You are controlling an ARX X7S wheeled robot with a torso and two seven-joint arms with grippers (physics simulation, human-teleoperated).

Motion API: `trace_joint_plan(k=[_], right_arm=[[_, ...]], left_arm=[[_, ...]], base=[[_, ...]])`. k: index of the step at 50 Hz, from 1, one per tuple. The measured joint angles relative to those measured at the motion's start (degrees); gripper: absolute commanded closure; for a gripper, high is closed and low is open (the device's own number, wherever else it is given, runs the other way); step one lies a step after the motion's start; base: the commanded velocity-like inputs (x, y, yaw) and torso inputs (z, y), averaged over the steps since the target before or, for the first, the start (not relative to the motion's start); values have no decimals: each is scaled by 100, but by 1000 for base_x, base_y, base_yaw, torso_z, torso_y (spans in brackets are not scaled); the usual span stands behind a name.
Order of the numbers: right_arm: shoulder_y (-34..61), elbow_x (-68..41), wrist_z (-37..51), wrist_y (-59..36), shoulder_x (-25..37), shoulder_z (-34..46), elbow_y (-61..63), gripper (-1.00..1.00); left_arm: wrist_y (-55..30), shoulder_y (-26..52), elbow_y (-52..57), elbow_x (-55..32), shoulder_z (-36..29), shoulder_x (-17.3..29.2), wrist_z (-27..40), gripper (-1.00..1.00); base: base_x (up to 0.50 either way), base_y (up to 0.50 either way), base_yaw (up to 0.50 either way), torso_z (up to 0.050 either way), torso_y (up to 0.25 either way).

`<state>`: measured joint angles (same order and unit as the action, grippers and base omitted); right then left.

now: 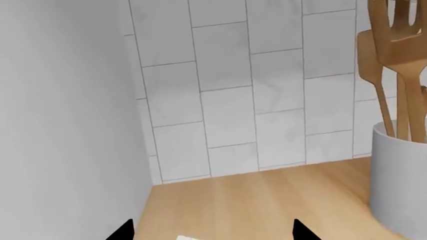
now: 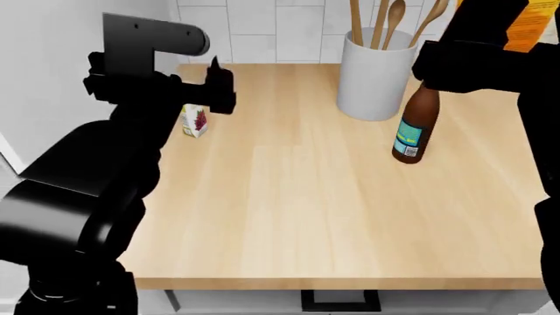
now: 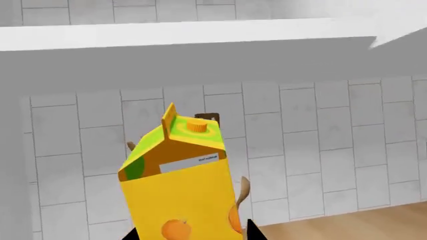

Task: Move the drinks to the dining counter.

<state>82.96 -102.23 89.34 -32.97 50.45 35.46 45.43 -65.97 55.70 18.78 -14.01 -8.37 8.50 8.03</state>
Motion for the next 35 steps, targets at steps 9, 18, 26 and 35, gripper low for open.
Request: trace_joint_plan(k=[9,18,26,35], right_arm=[[499,-162,41,141,212,165,87,100],[1050,-264,54,452,480,597,155,100],[1347,-307,50,651,603,894,193,100],[1639,-357,59,874,756,1211,271,100]], left_arm=[[-115,-48,-176,23,71,-41,164,-100],[-205,-69,-300,34,122,-66,297,-100],[-221,-77,-411,30,155,-76,373,-100],[9,-72,-806,-3,162,-85,326,-100]], base=[[0,0,0,0,1],[0,0,0,0,1],[0,0,0,0,1],[0,0,0,2,1]])
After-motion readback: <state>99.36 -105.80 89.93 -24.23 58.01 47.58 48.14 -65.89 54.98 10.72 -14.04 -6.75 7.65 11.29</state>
